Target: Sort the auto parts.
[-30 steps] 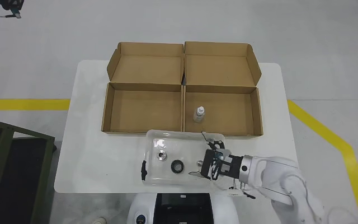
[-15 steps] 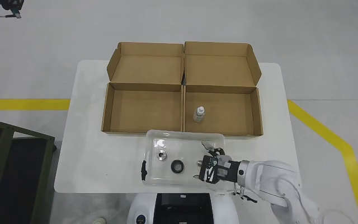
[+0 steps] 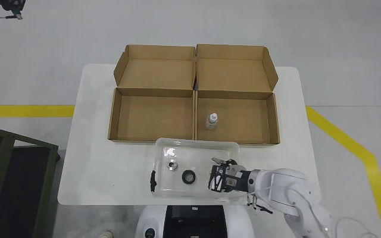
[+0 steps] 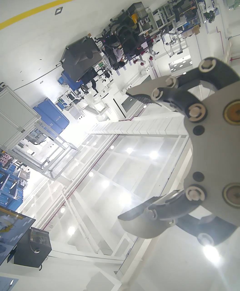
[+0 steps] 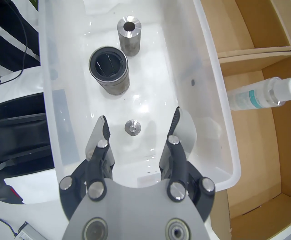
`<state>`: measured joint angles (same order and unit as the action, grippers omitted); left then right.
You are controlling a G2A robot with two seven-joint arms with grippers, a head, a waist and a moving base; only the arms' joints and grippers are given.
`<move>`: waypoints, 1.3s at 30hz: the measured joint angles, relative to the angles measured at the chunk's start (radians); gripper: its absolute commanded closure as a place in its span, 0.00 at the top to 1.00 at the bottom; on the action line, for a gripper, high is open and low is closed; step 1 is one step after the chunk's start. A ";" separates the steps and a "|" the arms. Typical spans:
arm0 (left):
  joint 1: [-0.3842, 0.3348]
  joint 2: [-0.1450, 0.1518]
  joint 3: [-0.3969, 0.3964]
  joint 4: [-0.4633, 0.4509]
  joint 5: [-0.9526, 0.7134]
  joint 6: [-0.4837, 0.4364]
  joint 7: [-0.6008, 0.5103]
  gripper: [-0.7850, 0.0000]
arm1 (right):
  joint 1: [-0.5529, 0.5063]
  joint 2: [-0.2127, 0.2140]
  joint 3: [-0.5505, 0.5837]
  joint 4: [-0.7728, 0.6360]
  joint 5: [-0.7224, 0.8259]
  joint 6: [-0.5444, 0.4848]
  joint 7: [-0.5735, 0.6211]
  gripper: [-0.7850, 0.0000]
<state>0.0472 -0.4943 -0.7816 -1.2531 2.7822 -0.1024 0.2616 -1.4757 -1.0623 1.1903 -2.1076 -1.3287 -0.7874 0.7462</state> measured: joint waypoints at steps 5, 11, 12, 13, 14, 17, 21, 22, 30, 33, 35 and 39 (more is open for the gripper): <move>0.000 0.000 0.000 0.000 0.000 0.000 0.000 1.00 | 0.017 0.002 -0.021 0.004 -0.033 0.004 0.034 0.61; 0.000 0.000 0.000 0.000 0.000 0.000 0.000 1.00 | 0.038 0.004 -0.049 0.014 -0.065 0.004 0.067 0.50; 0.000 0.000 0.000 0.000 0.000 0.000 0.000 1.00 | 0.041 0.004 -0.054 0.016 -0.070 0.005 0.071 0.50; 0.000 0.000 0.000 0.000 0.000 0.000 0.000 1.00 | 0.045 0.004 -0.060 0.019 -0.076 0.006 0.077 0.50; 0.000 0.000 0.000 0.000 0.000 0.000 0.000 1.00 | 0.049 0.004 -0.065 0.021 -0.082 0.007 0.083 0.50; 0.000 0.000 0.000 0.000 0.000 0.000 0.000 1.00 | 0.061 0.003 -0.082 0.029 -0.093 0.008 0.097 0.49; 0.000 0.000 0.000 0.000 0.000 0.000 0.000 1.00 | 0.077 0.002 -0.103 0.039 -0.099 0.008 0.116 0.45; 0.000 0.000 0.000 0.000 0.000 0.000 0.000 1.00 | 0.081 0.002 -0.107 0.041 -0.100 0.008 0.120 0.45; 0.000 0.000 0.000 0.000 0.000 0.000 0.000 1.00 | 0.111 0.000 -0.146 0.063 -0.090 0.000 0.144 0.46; 0.000 0.000 0.000 0.000 0.000 0.000 0.000 1.00 | 0.123 -0.002 -0.162 0.075 -0.086 0.002 0.153 0.44; 0.000 0.000 0.000 0.000 0.000 0.000 0.000 1.00 | 0.131 -0.003 -0.173 0.084 -0.085 0.003 0.159 0.42; 0.000 0.000 0.000 0.000 0.000 0.000 0.000 1.00 | 0.145 -0.004 -0.191 0.097 -0.088 0.002 0.174 0.38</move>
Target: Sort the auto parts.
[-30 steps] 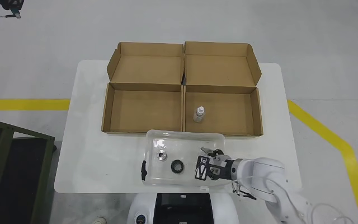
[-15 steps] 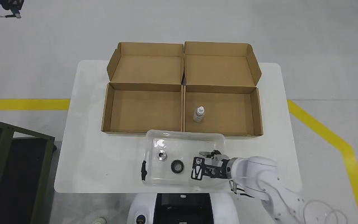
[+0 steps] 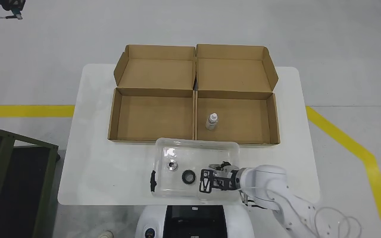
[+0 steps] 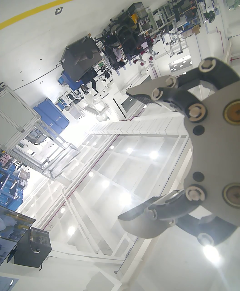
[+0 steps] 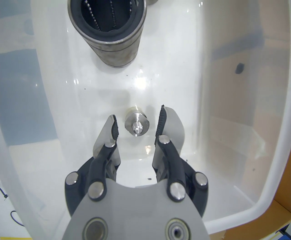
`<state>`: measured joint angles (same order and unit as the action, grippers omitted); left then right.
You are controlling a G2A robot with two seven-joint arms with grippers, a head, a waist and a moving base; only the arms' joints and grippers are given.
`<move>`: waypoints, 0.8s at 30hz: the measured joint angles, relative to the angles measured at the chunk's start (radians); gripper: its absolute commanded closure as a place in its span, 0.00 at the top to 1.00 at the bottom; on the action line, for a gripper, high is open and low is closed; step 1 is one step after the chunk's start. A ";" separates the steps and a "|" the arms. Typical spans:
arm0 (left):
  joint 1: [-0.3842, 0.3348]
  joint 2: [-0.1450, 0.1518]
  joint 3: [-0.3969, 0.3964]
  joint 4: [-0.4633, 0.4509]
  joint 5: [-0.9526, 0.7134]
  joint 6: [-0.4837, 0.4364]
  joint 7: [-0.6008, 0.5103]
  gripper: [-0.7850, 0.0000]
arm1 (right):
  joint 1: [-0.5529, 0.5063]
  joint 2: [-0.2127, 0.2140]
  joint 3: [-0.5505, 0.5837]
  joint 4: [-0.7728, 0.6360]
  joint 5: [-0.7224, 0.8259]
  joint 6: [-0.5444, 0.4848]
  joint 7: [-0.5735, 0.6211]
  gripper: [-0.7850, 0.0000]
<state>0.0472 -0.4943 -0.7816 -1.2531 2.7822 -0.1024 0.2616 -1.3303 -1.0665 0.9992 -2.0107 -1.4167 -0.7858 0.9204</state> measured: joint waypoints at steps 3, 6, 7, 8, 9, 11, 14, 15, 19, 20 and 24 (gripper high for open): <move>0.000 0.000 0.000 0.000 0.000 0.000 0.000 1.00 | 0.009 0.000 -0.007 0.008 0.000 0.002 0.009 0.23; 0.000 0.000 0.000 0.000 0.000 0.000 0.000 1.00 | 0.013 0.000 -0.009 0.009 0.006 0.002 0.015 0.00; 0.000 0.000 0.000 0.000 0.000 0.000 0.000 1.00 | 0.013 0.001 -0.009 0.006 0.011 0.001 0.016 0.00; 0.000 0.000 0.000 0.000 0.000 0.000 0.000 1.00 | 0.013 0.002 -0.007 0.001 0.019 0.000 0.017 0.00; 0.000 0.000 0.000 0.000 0.000 0.000 0.000 1.00 | 0.013 0.002 -0.005 -0.003 0.025 0.000 0.018 0.00; 0.000 0.000 0.000 0.000 0.000 0.000 0.000 1.00 | 0.011 0.004 0.002 -0.016 0.044 0.002 0.015 0.00; 0.000 0.000 0.000 0.000 0.000 0.000 0.000 1.00 | 0.011 0.006 0.012 -0.042 0.071 0.003 0.010 0.00; 0.000 0.000 0.000 0.000 0.000 0.000 0.000 1.00 | 0.010 0.007 0.016 -0.051 0.084 0.006 0.006 0.00; 0.000 0.000 0.000 0.000 0.000 0.000 0.000 1.00 | 0.013 0.011 0.036 -0.109 0.116 0.010 0.008 0.00; 0.000 0.000 0.000 0.000 0.000 0.000 0.000 1.00 | 0.016 0.011 0.040 -0.129 0.123 0.013 0.009 0.00; 0.000 0.000 0.000 0.000 0.000 0.000 0.000 1.00 | 0.023 0.011 0.050 -0.159 0.167 0.041 -0.027 0.00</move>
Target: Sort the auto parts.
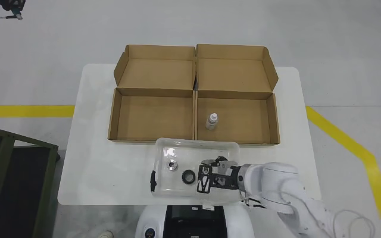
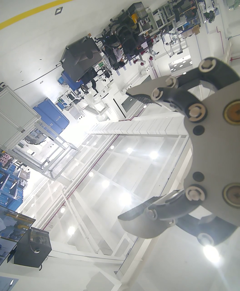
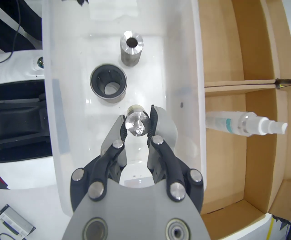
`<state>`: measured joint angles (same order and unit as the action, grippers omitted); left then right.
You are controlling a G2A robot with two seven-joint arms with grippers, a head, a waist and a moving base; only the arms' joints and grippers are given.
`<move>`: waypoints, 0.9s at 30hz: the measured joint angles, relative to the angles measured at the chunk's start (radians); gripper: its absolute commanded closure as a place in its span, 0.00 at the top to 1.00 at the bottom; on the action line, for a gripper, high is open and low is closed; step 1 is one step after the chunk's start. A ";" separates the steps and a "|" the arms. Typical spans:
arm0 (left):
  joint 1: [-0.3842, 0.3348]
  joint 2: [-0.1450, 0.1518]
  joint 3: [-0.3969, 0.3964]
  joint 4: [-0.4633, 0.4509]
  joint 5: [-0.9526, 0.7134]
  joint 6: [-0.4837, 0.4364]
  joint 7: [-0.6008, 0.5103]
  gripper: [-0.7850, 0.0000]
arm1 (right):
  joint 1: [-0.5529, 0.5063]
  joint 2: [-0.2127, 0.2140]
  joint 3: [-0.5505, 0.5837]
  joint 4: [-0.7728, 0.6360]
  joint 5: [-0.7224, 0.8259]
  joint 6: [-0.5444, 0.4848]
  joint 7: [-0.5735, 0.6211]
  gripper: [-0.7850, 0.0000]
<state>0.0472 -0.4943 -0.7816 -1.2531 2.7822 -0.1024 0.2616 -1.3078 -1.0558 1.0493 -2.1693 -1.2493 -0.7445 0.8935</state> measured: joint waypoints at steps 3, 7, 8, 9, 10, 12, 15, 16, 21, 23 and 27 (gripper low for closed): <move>0.000 0.000 0.000 0.000 0.000 0.000 0.000 1.00 | -0.001 -0.002 0.011 0.008 0.059 0.031 -0.063 0.00; 0.000 0.000 0.000 0.000 0.000 0.000 0.000 1.00 | -0.010 -0.006 0.031 0.042 0.161 0.072 -0.190 0.00; 0.000 0.000 0.000 0.000 0.000 0.000 0.000 1.00 | -0.009 -0.007 0.037 0.057 0.187 0.075 -0.233 0.00; 0.000 0.000 0.000 0.000 0.000 0.000 0.000 1.00 | -0.008 -0.007 0.040 0.065 0.193 0.072 -0.259 0.00; 0.000 0.000 0.000 0.000 0.000 0.000 0.000 1.00 | -0.007 -0.008 0.039 0.076 0.202 0.071 -0.293 0.00; 0.000 0.000 0.000 0.000 0.000 0.000 0.000 1.00 | -0.005 -0.011 0.036 0.091 0.226 0.079 -0.346 0.00; 0.000 0.000 0.000 0.000 0.000 0.000 0.000 1.00 | 0.003 -0.016 0.037 0.116 0.259 0.099 -0.422 0.00; 0.000 0.000 0.000 0.000 0.000 0.000 0.000 1.00 | 0.004 -0.017 0.038 0.122 0.269 0.105 -0.442 0.00; 0.000 0.000 0.000 0.000 0.000 0.000 0.000 1.00 | 0.019 -0.023 0.052 0.169 0.323 0.128 -0.541 0.00; 0.000 0.000 0.000 0.000 0.000 0.000 0.000 1.00 | 0.029 -0.024 0.060 0.187 0.333 0.135 -0.569 0.00; 0.000 0.000 0.000 0.000 0.000 0.000 0.000 1.00 | 0.042 -0.029 0.078 0.214 0.381 0.146 -0.639 0.00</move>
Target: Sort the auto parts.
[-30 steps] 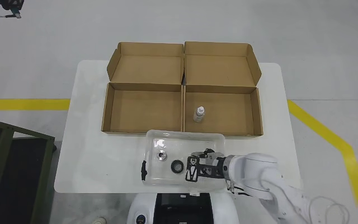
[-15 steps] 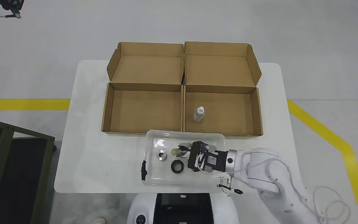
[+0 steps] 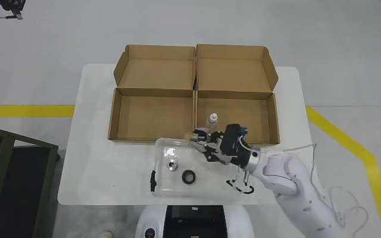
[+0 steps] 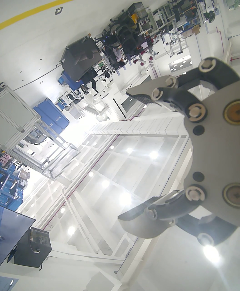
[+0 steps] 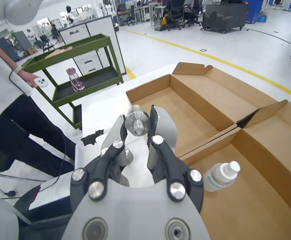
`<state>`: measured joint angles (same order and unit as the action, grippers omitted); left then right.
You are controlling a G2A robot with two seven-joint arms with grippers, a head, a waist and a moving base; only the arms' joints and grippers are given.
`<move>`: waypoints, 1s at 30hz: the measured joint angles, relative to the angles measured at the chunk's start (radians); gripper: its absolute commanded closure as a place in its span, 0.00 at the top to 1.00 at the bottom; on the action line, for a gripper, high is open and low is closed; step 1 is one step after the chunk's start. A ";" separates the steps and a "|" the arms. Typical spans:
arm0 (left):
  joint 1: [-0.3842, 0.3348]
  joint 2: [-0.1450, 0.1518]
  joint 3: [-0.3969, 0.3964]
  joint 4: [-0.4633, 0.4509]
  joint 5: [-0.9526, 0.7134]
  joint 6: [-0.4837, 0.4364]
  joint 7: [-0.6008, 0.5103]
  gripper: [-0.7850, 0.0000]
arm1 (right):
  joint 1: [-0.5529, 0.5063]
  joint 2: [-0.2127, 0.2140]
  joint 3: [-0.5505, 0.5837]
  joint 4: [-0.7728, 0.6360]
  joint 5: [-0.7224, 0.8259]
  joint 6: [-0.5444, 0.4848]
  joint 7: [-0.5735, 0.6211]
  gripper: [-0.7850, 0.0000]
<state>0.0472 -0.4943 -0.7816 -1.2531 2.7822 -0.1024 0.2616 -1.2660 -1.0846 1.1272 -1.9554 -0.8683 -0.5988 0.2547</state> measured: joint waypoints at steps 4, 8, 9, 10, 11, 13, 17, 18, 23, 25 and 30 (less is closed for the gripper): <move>0.000 0.000 0.000 0.000 0.000 0.000 0.000 1.00 | 0.003 0.000 0.032 0.013 0.026 0.003 -0.046 0.00; 0.000 0.000 0.000 0.000 0.000 0.000 0.000 1.00 | 0.000 0.003 0.067 -0.011 0.004 0.006 -0.056 0.00; 0.000 0.000 0.000 0.000 0.000 0.000 0.000 1.00 | -0.003 0.004 0.074 -0.015 0.007 0.005 -0.060 0.00; 0.000 0.000 0.000 0.000 0.000 0.000 0.000 1.00 | -0.006 0.004 0.080 -0.017 0.010 0.004 -0.063 0.00; 0.000 0.000 0.000 0.000 0.000 0.000 0.000 1.00 | -0.009 0.005 0.089 -0.018 0.019 0.002 -0.072 0.00; 0.000 0.000 0.000 0.000 0.000 0.000 0.000 1.00 | -0.014 0.005 0.099 -0.020 0.037 0.001 -0.091 0.00; 0.000 0.000 0.000 0.000 0.000 0.000 0.000 1.00 | -0.021 0.005 0.120 -0.033 0.044 0.001 -0.109 0.00; 0.000 0.000 0.000 0.000 0.000 0.000 0.000 1.00 | -0.023 0.005 0.124 -0.037 0.043 0.000 -0.109 0.00; 0.000 0.000 0.000 0.000 0.000 0.000 0.000 1.00 | -0.034 0.007 0.143 -0.041 0.027 0.001 -0.101 0.00; 0.000 0.000 0.000 0.000 0.000 0.000 0.000 1.00 | -0.036 0.011 0.155 -0.044 -0.017 0.005 -0.072 0.00; 0.000 0.000 0.000 0.000 0.000 0.000 0.000 1.00 | -0.059 0.020 0.184 -0.047 -0.133 0.023 0.020 0.00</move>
<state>0.0472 -0.4943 -0.7816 -1.2531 2.7822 -0.1024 0.2616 -1.3246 -1.0650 1.3107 -2.0025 -1.0016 -0.5754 0.2747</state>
